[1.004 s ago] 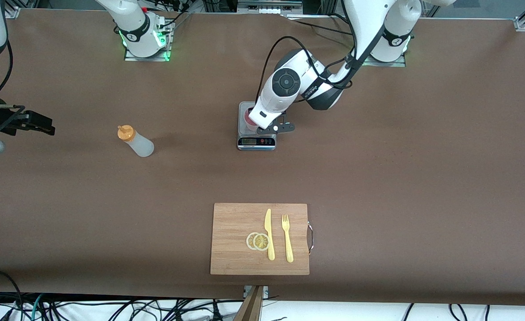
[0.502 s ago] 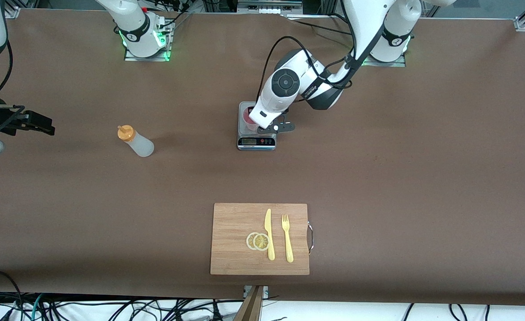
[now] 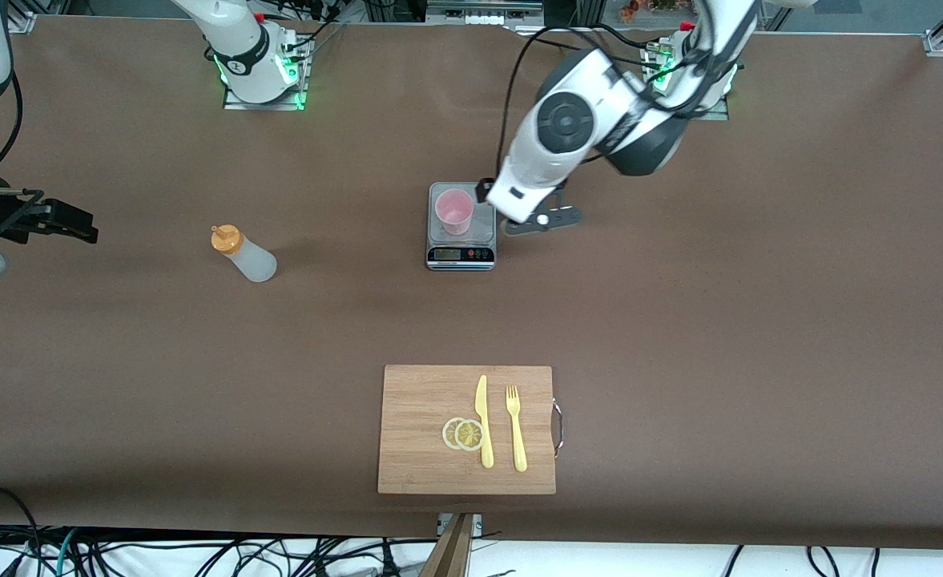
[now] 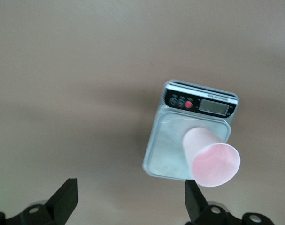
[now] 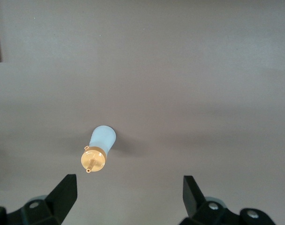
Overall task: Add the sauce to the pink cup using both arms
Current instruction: 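Release the cup and raise the left gripper back to rest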
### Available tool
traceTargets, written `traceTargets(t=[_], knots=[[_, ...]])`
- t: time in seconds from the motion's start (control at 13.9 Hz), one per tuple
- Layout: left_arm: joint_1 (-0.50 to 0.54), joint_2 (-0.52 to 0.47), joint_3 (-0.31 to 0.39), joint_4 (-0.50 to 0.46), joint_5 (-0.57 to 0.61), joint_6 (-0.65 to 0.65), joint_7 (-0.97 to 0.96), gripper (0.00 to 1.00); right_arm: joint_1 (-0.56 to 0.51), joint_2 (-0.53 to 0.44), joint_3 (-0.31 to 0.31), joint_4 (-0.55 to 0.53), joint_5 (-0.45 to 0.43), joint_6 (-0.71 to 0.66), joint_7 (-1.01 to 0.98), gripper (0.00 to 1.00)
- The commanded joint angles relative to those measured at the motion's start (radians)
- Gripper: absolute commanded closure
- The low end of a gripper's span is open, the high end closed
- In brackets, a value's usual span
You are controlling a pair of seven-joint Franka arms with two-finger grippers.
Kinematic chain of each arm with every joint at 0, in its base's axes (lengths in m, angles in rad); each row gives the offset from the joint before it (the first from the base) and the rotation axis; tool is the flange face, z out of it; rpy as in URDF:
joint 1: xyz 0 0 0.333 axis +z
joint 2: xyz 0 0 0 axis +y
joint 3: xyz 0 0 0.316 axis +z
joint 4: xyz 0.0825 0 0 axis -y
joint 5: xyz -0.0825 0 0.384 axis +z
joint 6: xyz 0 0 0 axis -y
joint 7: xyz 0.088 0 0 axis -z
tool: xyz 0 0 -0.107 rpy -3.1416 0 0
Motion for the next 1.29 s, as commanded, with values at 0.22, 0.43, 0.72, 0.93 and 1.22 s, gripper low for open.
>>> traceTargets(t=[0.22, 0.43, 0.72, 0.93, 1.22], knots=[[0.241, -0.216, -0.001, -0.068, 0.009, -0.092, 0.318, 0.0, 0.001, 0.009, 0.001, 0.021, -0.011, -0.009, 0.019, 0.0], [0.271, -0.285, 0.077, -0.081, 0.064, -0.171, 0.468, 0.0, 0.008, 0.016, 0.001, 0.013, -0.012, -0.016, 0.019, 0.0], [0.297, -0.325, 0.207, -0.082, 0.153, -0.217, 0.719, 0.0, 0.008, 0.026, 0.001, 0.01, -0.011, -0.02, 0.016, 0.0], [0.298, -0.342, 0.287, -0.079, 0.189, -0.22, 0.838, 0.0, 0.001, 0.039, 0.001, 0.012, -0.011, -0.02, 0.009, 0.0], [0.306, -0.353, 0.298, -0.035, 0.197, -0.28, 0.855, 0.0, -0.016, 0.043, 0.001, 0.012, -0.015, -0.046, -0.001, 0.0]])
